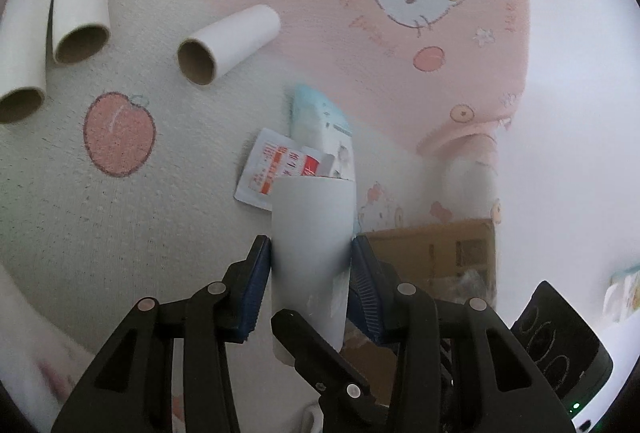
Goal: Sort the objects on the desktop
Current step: 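Carry the held tube toward the cardboard box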
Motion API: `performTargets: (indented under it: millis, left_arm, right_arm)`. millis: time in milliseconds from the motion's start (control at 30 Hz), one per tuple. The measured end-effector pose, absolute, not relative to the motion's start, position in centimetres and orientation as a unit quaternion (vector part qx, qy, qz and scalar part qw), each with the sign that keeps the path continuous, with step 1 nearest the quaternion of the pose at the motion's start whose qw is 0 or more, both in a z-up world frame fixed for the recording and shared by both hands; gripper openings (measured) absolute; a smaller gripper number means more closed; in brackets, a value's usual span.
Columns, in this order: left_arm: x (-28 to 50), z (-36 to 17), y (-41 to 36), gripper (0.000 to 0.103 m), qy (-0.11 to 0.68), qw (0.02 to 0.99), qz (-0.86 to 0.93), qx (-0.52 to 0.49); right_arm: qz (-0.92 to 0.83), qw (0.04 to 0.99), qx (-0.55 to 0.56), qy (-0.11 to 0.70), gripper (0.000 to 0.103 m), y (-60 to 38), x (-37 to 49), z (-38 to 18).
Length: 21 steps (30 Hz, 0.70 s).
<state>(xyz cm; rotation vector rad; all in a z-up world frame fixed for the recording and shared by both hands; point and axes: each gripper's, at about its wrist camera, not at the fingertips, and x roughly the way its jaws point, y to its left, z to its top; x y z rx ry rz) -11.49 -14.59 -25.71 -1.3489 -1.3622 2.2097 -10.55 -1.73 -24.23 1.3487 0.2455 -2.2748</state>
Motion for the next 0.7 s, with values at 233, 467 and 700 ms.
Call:
performTargets:
  millis: [233,467,700]
  left_arm:
    - [-10.0,-22.4,-13.3,0.045,-0.434,0.122,0.767,-0.456]
    - [-8.8,-18.9,-11.1,0.045,-0.417,0.12,0.785,-0.443]
    - [-8.6,-14.5,-7.6,0.045,-0.388,0.148,0.805,-0.423]
  right_arm:
    - [-0.842,0.25,0.473,0.074,0.044,-0.1,-8.4,-22.1]
    - [-0.863,0.247,0.437,0.054,0.044,1.9,-6.5,-19.5]
    - [-0.887,0.24,0.391,0.05,0.044,4.6,-5.4,-16.1]
